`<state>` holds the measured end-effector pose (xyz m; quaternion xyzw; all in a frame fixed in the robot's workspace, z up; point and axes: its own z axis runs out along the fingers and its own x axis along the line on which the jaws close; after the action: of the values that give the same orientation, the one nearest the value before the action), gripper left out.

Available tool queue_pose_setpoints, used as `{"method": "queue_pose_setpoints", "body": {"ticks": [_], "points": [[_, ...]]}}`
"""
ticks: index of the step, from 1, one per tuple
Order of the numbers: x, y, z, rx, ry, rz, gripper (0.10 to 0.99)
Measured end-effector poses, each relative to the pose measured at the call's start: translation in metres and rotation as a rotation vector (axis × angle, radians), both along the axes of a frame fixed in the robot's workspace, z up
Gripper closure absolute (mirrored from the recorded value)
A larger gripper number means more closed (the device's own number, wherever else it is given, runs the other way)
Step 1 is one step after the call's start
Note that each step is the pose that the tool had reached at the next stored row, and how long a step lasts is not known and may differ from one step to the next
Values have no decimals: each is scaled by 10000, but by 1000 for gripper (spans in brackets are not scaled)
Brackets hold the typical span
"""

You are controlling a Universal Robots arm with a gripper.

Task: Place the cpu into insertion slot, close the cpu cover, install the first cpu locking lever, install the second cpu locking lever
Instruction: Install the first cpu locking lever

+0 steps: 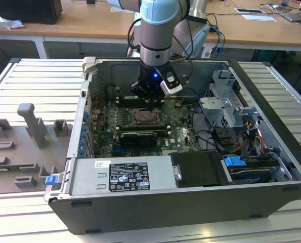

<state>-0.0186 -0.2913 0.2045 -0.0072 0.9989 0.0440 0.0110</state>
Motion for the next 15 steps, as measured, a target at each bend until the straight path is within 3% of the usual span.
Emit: {"method": "queue_pose_setpoints", "body": {"ticks": [6,10,15], "points": [[1,1,49,-6,-3,1,980],[0,6,26,-219,-1,0,980],[0,12,2,-347,0,1,980]]}}
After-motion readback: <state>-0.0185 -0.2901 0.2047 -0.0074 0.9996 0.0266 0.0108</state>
